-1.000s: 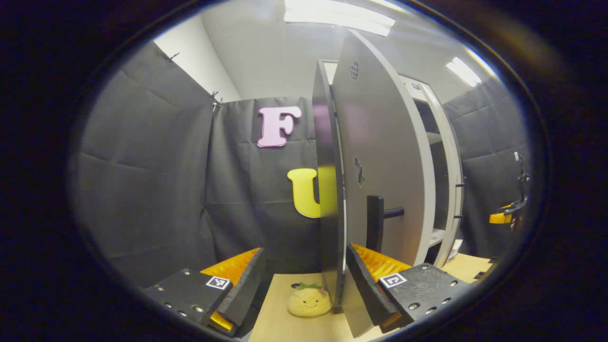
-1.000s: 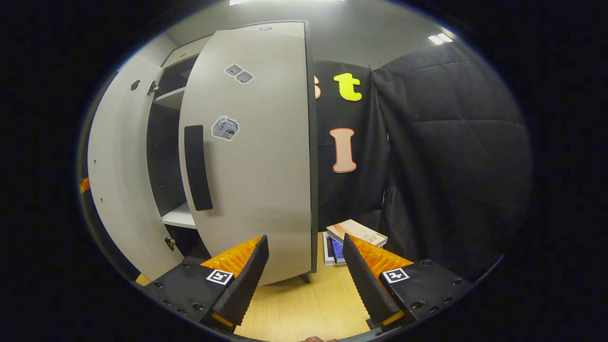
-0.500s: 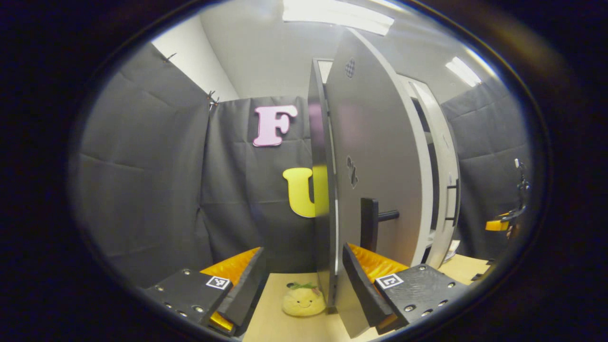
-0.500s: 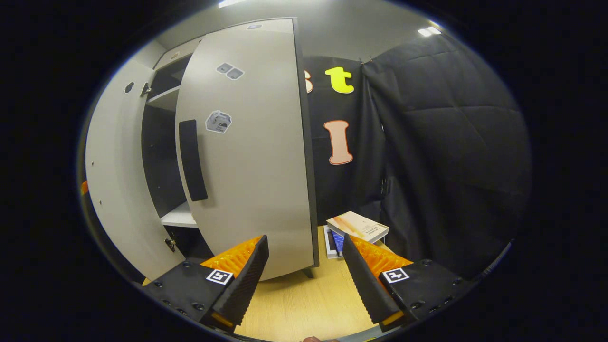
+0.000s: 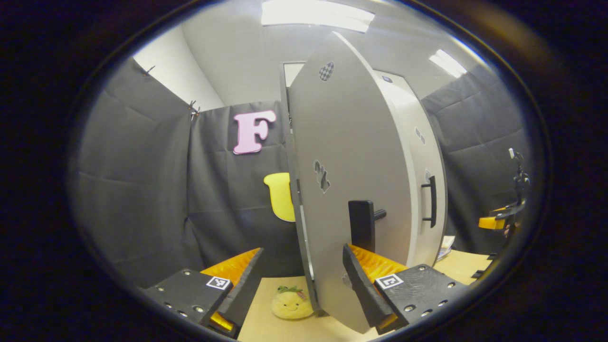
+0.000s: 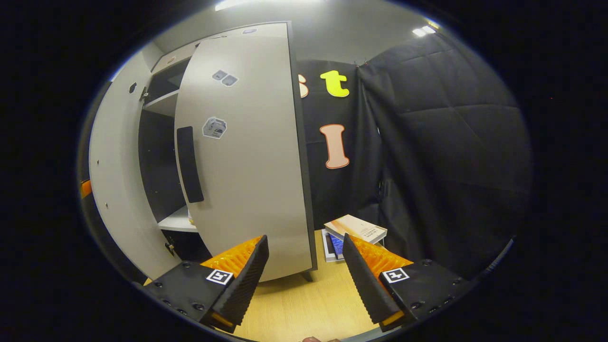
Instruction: Grab one shoe with the right hand and put it into the shoe cabinet, grab the other shoe with the left hand and put it into the shoe cabinet; then close the right door with the right hand and the left door with the left hand.
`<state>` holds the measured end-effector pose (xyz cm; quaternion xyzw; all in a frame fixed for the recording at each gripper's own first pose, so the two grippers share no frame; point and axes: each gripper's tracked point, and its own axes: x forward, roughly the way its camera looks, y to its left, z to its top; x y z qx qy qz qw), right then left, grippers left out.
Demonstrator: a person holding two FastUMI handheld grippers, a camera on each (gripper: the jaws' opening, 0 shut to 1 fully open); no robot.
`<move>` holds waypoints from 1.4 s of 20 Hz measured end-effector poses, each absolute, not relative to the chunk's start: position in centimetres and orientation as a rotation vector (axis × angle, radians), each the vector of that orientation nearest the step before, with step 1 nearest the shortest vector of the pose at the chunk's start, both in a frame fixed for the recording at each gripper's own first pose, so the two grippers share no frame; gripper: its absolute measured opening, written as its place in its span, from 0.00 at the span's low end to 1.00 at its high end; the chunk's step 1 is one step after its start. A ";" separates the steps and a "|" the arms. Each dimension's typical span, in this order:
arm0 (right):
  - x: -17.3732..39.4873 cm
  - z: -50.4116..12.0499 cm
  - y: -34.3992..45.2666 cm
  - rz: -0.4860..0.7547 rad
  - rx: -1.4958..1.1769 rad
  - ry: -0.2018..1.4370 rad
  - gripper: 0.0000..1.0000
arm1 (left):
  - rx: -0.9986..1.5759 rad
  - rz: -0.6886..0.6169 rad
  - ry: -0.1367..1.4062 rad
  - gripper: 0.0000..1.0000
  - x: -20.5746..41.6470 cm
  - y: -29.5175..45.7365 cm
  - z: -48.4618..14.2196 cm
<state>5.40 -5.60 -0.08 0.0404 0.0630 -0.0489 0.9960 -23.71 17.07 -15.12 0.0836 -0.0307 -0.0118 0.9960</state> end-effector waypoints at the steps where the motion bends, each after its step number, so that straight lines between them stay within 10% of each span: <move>1: 5.3 -0.4 -6.0 -0.106 0.082 0.133 0.98 | 0.182 -0.002 -0.071 0.93 -23.6 16.6 -14.8; 18: -0.9 -2.9 -13.9 -0.285 0.053 0.165 0.98 | 0.243 -0.039 -0.051 0.94 -18.8 2.3 -16.2; 28: 2.2 -0.3 -8.2 -0.149 0.057 0.129 0.98 | 0.045 -0.068 -0.040 0.94 -23.2 6.2 -17.5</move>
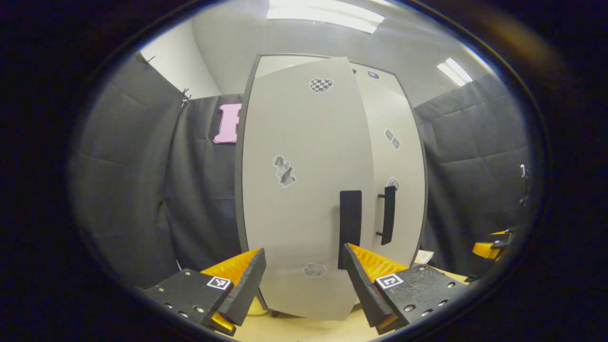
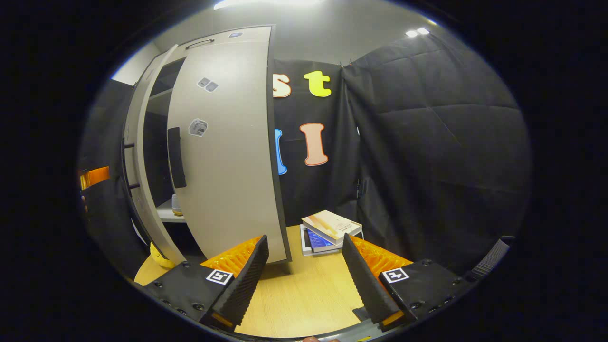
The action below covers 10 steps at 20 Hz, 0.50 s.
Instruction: Grab one shoe with the right hand and put it into the shoe cabinet, grab the other shoe with the left hand and put it into the shoe cabinet; then close the right door with the right hand and the left door with the left hand.
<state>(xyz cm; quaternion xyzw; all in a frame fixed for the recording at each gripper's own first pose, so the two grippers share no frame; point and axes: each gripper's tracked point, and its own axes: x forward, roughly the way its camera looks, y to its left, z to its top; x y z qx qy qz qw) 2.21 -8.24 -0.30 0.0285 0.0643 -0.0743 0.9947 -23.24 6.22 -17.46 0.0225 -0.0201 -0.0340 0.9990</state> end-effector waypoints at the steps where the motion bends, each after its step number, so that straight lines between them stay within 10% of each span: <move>1: 2.6 -0.2 -7.4 -0.129 0.052 0.126 0.98 | 0.044 -0.054 -0.040 0.94 -23.8 6.9 -17.7; 10: 4.5 0.1 -1.4 0.007 0.013 0.123 0.98 | 0.054 0.044 -0.004 0.93 -28.8 10.4 -21.5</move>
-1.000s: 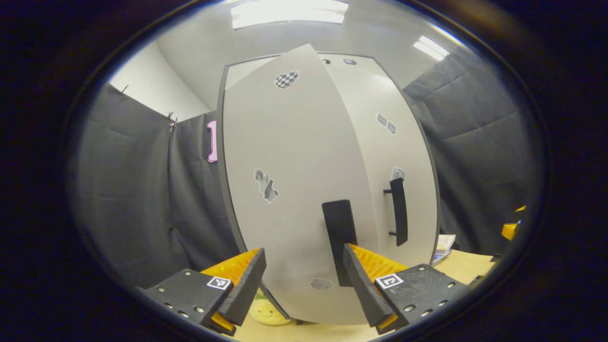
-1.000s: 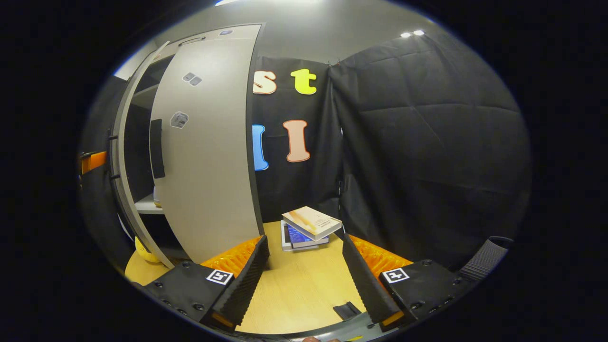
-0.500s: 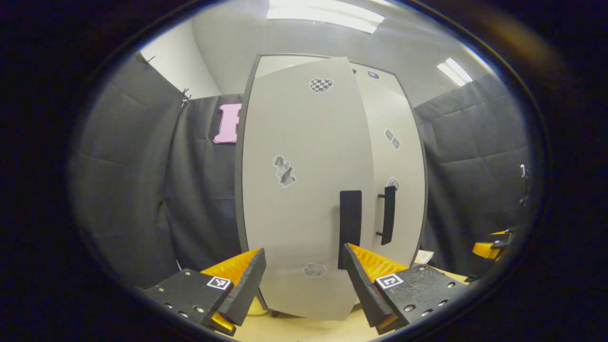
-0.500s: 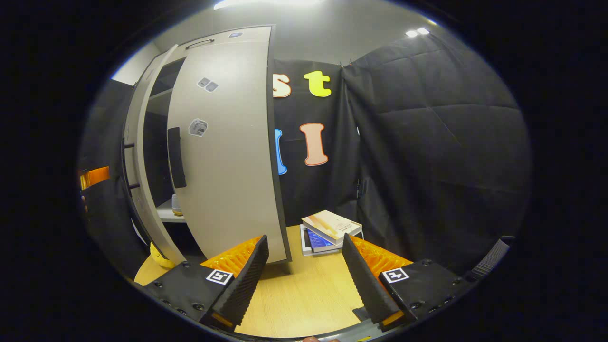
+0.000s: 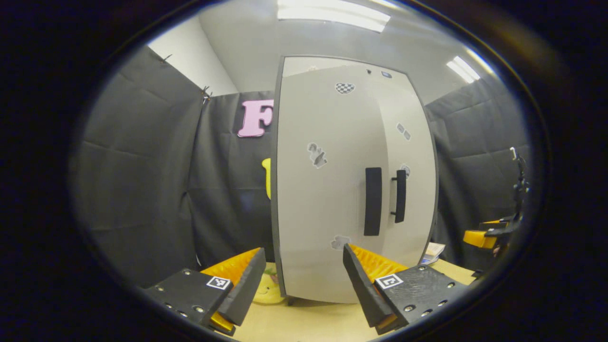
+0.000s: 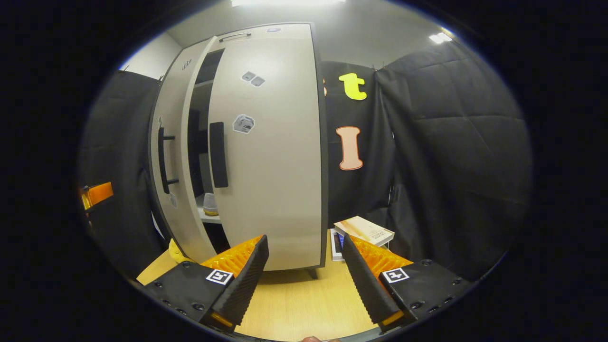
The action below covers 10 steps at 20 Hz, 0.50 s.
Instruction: Grab one shoe with the right hand and put it into the shoe cabinet, grab the other shoe with the left hand and put it into the shoe cabinet; then close the right door with the right hand and the left door with the left hand.
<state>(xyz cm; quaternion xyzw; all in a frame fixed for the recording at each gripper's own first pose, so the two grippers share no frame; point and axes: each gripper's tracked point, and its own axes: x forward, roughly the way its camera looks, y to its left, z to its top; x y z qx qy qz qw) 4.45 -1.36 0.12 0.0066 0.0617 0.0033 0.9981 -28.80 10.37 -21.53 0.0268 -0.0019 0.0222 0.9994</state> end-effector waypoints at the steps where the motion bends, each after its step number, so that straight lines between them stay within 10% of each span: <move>1: 4.6 0.2 -0.9 0.014 0.011 0.126 0.98 | 0.045 0.051 0.006 0.93 -29.1 10.5 -22.0; 10: 5.4 0.4 1.4 0.071 0.021 0.130 0.98 | -0.057 0.070 0.039 0.94 -30.6 11.2 -24.5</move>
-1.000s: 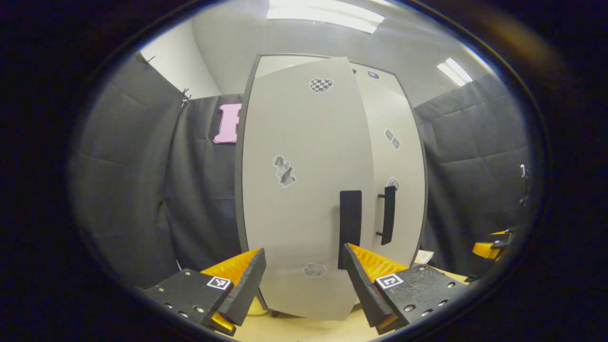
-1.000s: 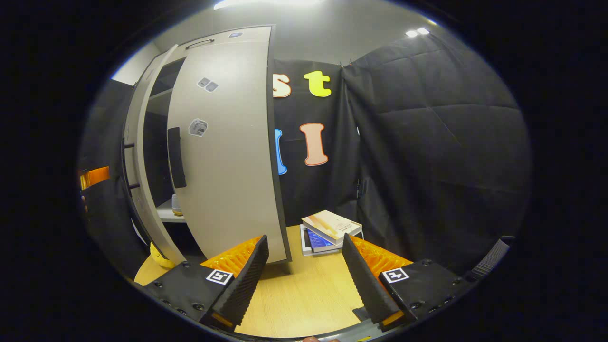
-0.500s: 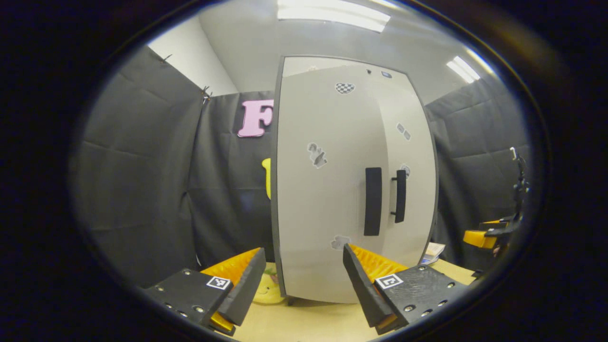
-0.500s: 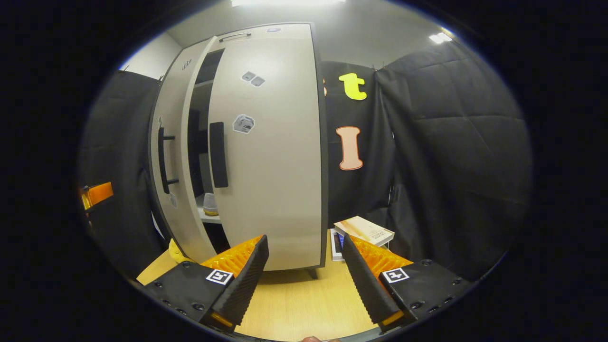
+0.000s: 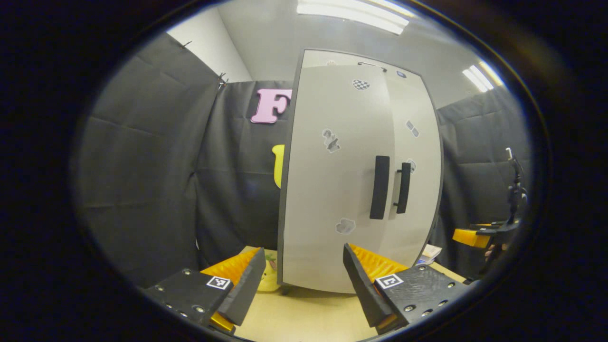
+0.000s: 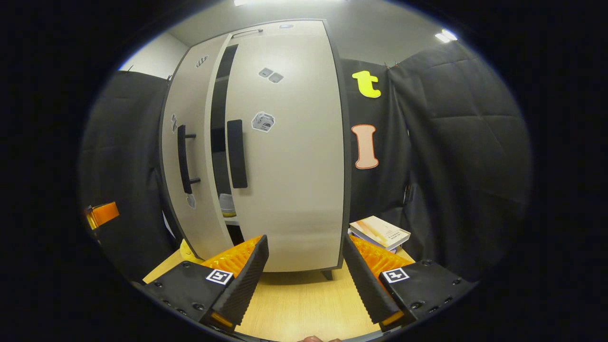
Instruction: Grab one shoe with the right hand and put it into the shoe cabinet, grab the other shoe with the left hand and put it into the shoe cabinet; then close the right door with the right hand and the left door with the left hand.
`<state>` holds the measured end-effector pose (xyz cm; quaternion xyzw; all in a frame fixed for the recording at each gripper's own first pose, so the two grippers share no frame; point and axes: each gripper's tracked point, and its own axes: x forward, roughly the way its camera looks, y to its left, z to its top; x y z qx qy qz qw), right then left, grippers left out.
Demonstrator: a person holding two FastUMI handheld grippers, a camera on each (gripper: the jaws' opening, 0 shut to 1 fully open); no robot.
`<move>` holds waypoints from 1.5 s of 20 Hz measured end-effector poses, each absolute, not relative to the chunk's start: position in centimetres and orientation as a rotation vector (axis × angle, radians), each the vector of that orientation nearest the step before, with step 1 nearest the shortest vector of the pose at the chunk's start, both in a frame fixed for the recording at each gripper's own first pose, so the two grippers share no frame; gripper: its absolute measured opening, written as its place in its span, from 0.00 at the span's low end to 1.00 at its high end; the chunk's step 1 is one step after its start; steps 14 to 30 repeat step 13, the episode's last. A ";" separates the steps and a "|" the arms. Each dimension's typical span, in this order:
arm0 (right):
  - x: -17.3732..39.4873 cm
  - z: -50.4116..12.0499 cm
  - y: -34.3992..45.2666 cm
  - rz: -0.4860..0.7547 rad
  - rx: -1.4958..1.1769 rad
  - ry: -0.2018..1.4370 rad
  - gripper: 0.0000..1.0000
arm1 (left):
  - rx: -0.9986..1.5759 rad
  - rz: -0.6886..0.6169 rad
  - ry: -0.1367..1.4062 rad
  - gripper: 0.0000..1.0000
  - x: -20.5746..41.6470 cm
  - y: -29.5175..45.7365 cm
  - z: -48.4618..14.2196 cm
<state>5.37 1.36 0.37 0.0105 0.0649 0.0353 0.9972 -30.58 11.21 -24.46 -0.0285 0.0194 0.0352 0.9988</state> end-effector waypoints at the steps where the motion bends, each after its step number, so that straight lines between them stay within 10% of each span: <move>1: 5.5 0.4 1.5 0.068 0.021 0.127 0.98 | -0.064 0.071 0.039 0.94 -30.7 11.2 -24.5; 30: 5.1 -0.3 0.4 0.033 0.024 0.137 0.93 | -0.027 0.028 0.035 0.94 -30.5 9.3 -24.9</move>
